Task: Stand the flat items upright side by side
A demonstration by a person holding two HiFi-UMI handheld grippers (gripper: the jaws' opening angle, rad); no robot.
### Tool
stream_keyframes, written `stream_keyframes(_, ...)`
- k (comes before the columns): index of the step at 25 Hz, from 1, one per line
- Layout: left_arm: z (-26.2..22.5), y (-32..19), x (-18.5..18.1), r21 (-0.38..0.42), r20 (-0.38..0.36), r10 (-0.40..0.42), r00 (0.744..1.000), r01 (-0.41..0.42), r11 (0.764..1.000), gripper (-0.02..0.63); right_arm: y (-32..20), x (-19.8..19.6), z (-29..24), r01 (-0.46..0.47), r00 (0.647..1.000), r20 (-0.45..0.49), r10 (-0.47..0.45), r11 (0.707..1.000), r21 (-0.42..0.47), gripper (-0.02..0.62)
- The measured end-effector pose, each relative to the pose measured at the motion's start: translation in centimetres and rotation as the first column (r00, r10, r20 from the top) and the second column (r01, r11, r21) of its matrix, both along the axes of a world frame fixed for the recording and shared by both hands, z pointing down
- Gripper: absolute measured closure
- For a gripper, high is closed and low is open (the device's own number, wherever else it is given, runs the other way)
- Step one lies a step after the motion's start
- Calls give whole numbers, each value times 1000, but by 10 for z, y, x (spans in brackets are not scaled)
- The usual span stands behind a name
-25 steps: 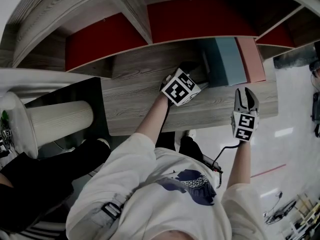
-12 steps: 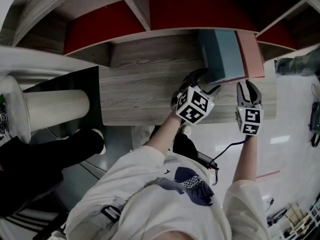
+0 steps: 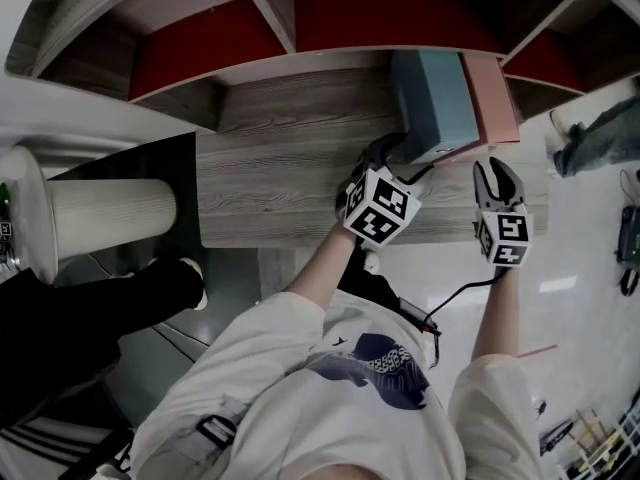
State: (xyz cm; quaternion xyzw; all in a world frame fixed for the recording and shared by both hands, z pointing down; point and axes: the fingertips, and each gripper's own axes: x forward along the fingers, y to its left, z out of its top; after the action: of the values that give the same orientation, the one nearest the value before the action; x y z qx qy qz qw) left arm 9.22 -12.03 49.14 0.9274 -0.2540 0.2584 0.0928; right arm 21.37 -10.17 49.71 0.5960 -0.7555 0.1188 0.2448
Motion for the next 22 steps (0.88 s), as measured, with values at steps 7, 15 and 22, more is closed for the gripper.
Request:
stream_keyframes(7, -15, -1, 11, 18, 0, -41, 999, 41, 999, 319, 1, -1, -20, 120, 989, 80, -121, 993, 15, 465)
stream_keyframes(15, -13, -5, 14, 13, 16, -204, 979, 203, 979, 319, -10, -14, -24, 335, 939, 77, -334, 942, 4, 460)
stream_keyframes(22, -9, -10, 12, 33, 53, -257, 965, 256, 966, 319, -17, -17, -23, 415, 907, 78, -414, 910, 5, 466)
